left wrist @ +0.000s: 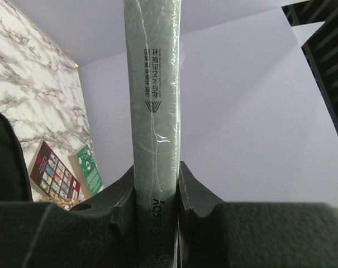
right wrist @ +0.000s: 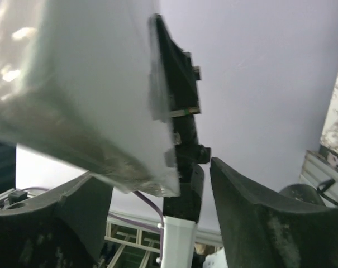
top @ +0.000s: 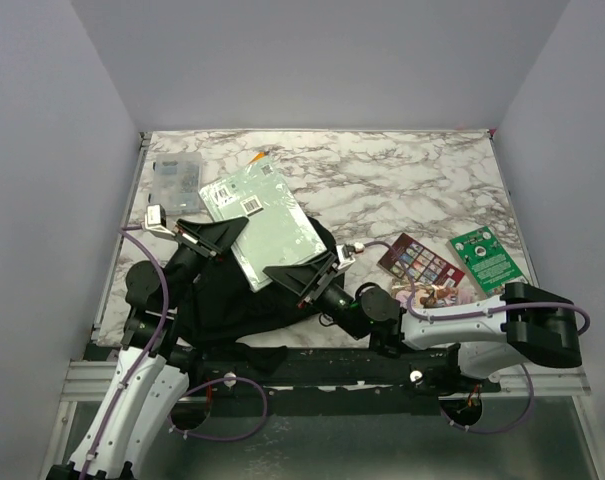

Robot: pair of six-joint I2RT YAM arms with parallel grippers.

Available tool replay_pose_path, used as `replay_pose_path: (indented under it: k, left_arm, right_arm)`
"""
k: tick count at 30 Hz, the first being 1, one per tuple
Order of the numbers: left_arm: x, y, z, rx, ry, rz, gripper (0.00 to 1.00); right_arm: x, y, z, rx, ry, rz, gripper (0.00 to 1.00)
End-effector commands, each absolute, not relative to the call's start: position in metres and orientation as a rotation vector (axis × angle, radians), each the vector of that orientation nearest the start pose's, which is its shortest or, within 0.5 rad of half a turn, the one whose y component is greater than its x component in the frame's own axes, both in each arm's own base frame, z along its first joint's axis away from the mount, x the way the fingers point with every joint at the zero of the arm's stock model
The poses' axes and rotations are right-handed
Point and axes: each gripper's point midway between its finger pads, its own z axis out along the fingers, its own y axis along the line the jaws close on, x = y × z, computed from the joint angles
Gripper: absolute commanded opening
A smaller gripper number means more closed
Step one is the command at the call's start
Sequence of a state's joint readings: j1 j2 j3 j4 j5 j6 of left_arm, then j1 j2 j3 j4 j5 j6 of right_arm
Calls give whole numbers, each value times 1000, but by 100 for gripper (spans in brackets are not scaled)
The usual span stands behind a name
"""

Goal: Pack the student bag
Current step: Pick up the book from the center of the board.

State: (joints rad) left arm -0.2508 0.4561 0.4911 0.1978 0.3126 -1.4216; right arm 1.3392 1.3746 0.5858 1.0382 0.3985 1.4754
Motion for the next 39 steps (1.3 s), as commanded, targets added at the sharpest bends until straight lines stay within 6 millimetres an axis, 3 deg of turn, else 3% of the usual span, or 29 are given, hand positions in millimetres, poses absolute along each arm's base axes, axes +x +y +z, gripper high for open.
replay_pose_path:
  k: [1,5,12,24,30,34,36,39]
  left_arm:
    - [209,-140,382,-585,1226,-1679,0]
    - [208,-140,382,-584,1213,-1681,0]
    - [213,-141,376,-601,1223,-1669,0]
    - [214,-143,367,-594,1242,-1653,0]
    - [213,-149,364,-566,1268,-1648,0]
    - [212,-158,357,-530,1314,-1647,0]
    - [211,-163,349,-515,1353,-1663,0]
    - [206,-172,332,-478,1422,-1674,26]
  right_arm:
    - [139,402,337,653,1383,2048,68]
    - [148,391,335,708,1345,1975,57]
    - [156,381,336,759,1304,1930,52]
    - [162,392,337,705,1417,1766,57]
    - [164,394,333,736,1441,1758,36]
    - [164,385,339,705,1389,1761,1]
    - [165,375,339,690,1383,1720,1]
    - [167,359,333,671,1401,1643,0]
